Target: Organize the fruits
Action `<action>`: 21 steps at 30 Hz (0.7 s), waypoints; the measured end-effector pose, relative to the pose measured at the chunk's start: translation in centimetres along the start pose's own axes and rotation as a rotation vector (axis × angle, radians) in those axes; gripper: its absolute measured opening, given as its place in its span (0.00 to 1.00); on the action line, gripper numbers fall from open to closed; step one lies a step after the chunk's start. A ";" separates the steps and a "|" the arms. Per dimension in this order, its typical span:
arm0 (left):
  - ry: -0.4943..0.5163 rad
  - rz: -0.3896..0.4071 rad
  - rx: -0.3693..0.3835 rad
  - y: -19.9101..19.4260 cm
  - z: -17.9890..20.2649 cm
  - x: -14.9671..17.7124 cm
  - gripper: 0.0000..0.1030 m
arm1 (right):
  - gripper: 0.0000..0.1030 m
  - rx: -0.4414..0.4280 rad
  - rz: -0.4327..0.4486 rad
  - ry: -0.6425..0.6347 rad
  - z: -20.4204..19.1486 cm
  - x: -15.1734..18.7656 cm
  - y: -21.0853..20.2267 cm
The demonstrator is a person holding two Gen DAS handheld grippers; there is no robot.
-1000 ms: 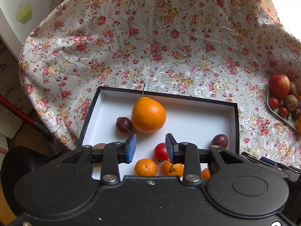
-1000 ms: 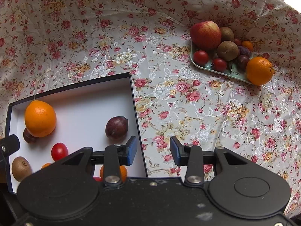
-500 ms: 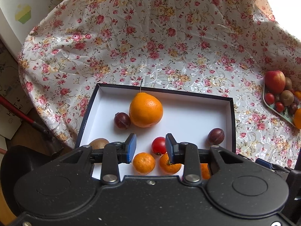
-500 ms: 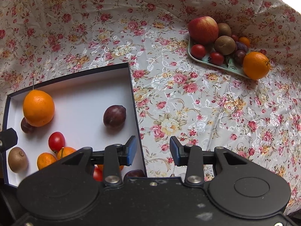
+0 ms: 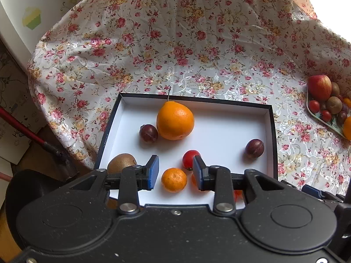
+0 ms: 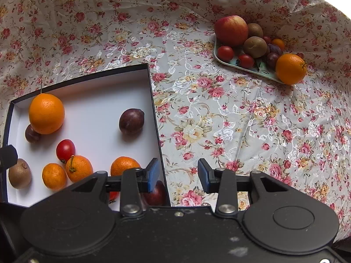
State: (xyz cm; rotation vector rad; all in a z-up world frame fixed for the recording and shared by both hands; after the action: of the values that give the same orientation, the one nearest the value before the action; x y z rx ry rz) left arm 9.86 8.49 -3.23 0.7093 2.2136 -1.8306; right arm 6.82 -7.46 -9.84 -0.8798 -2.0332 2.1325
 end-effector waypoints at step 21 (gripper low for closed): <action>0.050 0.027 0.032 -1.6 1.5 1.4 0.42 | 0.39 0.020 0.011 0.019 2.2 2.0 -1.6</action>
State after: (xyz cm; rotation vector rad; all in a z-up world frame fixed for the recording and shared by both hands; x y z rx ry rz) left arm 7.68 7.21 -2.80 0.7953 2.1991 -1.8594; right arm 3.65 -8.36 -9.15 -0.9064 -1.9989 2.1381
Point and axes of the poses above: each gripper's, at about its wrist camera, not at the fingertips, and y roughly the way its jaws point, z to its right, x to its underside, the point moved 6 cm from there along y, roughly the way its jaws point, and after that the axes turned 14 degrees about y, right-handed, at the moved point
